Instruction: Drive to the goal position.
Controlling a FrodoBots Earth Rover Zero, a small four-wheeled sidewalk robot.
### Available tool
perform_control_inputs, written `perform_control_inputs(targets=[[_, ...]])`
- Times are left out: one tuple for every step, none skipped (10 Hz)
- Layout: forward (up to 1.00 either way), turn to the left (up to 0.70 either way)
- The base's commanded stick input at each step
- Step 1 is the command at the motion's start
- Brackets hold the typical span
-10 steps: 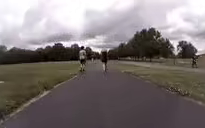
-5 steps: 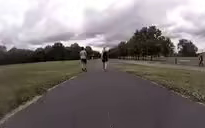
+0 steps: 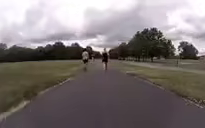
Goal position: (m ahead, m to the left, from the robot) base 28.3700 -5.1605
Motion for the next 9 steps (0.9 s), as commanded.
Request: perform_control_inputs(targets=[[0.7,0.0],[0.7,0.0],[0.7,0.0],[0.7,0.0],[0.7,0.0],[0.7,0.0],[0.7,0.0],[0.7,0.0],[0.7,0.0]])
